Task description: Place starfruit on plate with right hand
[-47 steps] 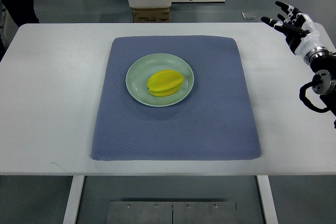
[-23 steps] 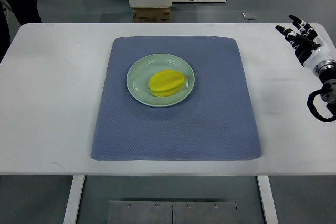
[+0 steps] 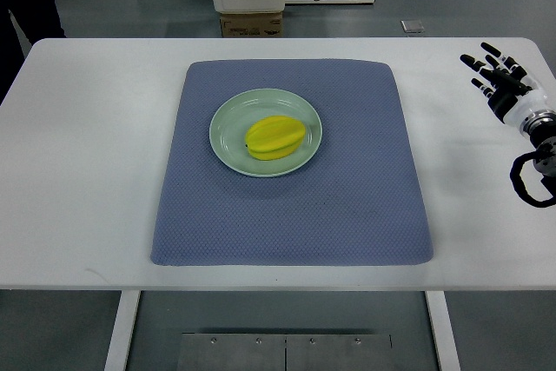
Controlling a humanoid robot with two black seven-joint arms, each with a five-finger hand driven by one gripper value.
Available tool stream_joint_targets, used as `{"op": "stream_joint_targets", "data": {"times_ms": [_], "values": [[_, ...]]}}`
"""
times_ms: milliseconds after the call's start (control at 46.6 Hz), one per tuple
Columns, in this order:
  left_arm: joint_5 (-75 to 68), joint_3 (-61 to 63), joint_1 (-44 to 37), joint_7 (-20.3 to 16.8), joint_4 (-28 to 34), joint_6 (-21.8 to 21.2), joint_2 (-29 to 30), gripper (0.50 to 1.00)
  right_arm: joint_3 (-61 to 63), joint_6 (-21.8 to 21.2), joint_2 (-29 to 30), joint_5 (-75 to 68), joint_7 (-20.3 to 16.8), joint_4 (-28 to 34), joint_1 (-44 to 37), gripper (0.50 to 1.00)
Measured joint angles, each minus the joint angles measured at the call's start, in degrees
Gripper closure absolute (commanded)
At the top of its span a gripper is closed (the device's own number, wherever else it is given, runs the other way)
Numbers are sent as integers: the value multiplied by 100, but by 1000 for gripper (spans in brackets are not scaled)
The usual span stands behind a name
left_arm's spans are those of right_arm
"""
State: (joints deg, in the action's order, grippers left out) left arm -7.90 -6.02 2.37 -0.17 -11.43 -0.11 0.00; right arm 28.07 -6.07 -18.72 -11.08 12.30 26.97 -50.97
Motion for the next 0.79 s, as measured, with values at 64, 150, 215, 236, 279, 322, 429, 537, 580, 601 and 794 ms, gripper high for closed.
{"op": "stream_joint_targets", "data": {"times_ms": [64, 150, 215, 236, 279, 322, 429, 537, 580, 601, 794], "values": [[0, 0, 0, 0, 0, -2, 0, 500, 34, 2, -3, -87, -39, 0, 0, 500], [-1, 3, 0, 0, 0, -4, 0, 500, 57, 8, -8, -183, -112, 0, 10, 500], [-1, 1, 0, 0, 0, -4, 0, 500, 63, 10, -9, -207, -131, 0, 49, 500], [-1, 2, 0, 0, 0, -4, 0, 500, 64, 10, -9, -209, -136, 0, 63, 500], [-1, -1, 0, 0, 0, -4, 0, 500, 66, 10, -8, -210, -137, 0, 69, 500], [-1, -1, 0, 0, 0, -4, 0, 500, 67, 10, -6, -210, -138, 0, 70, 500], [-1, 1, 1, 0, 0, -4, 0, 500, 67, 10, 8, -210, -139, 0, 78, 500], [-1, 2, 0, 0, 0, -2, 0, 500, 67, 10, 9, -210, -140, 3, 97, 500], [-1, 2, 0, 0, 0, -2, 0, 500, 68, 10, 9, -210, -140, 3, 110, 500], [-1, 2, 0, 0, 0, -2, 0, 500, 68, 10, 9, -210, -140, 3, 113, 500], [-1, 0, 0, 0, 0, -2, 0, 500, 67, 10, 10, -210, -140, 3, 130, 500]]}}
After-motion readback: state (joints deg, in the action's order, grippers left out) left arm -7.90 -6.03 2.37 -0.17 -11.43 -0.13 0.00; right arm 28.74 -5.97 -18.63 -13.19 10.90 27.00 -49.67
